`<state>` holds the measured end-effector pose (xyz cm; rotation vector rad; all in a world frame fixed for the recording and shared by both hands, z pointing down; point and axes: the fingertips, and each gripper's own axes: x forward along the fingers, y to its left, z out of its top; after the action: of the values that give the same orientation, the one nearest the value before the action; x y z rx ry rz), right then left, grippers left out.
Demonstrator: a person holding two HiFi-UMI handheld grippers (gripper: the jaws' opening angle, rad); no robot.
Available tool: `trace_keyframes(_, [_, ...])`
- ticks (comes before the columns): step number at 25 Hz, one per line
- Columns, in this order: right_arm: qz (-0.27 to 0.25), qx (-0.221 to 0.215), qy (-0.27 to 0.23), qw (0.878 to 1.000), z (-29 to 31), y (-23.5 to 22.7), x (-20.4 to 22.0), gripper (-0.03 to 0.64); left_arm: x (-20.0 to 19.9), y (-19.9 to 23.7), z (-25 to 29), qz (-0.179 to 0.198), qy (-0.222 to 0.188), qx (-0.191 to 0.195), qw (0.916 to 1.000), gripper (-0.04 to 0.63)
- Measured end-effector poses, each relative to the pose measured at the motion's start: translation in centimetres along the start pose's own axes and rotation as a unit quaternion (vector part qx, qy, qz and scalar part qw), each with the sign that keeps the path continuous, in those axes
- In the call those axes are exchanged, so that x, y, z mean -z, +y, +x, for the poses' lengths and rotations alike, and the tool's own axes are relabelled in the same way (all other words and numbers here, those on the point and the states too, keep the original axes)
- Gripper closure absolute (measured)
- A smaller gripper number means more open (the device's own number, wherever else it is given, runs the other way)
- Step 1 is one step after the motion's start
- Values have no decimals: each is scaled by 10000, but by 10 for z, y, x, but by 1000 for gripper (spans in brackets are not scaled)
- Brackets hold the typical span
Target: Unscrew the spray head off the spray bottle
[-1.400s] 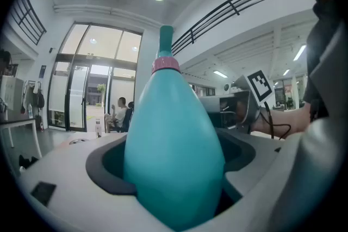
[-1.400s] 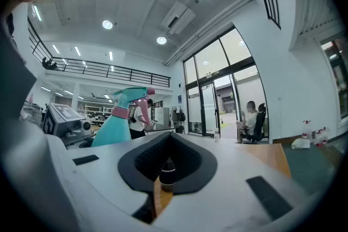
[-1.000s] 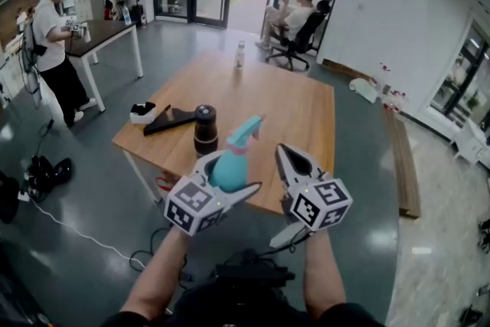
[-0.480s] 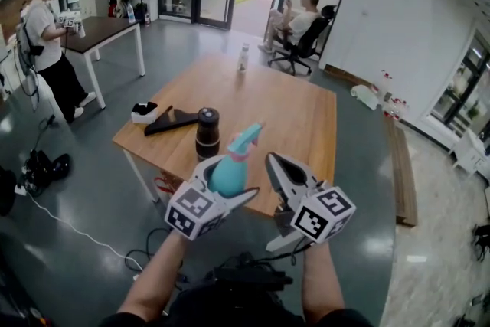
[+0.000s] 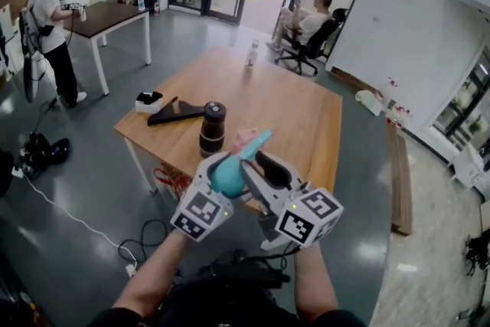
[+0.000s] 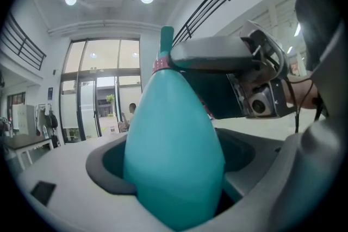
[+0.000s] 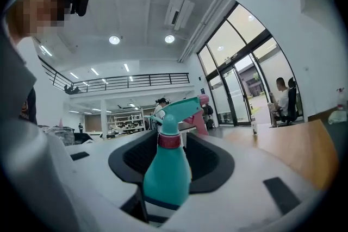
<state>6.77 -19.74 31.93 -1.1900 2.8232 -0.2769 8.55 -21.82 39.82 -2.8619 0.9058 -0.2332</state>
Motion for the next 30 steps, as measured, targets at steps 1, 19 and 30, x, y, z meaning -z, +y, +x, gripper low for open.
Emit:
trace_keyframes(1, [11, -5, 13, 10000, 3, 1, 1, 456, 1, 1, 0, 25, 11, -41, 10000, 160])
trace_keyframes(19, [-157, -1006, 30, 9948, -1, 7, -3, 485, -3, -19, -8, 21, 51, 1264, 9920, 161])
trace_keyframes(30, [-414, -2530, -40, 9666, -31, 36, -10, 485, -23, -70, -30, -360, -328, 3207, 9459, 161])
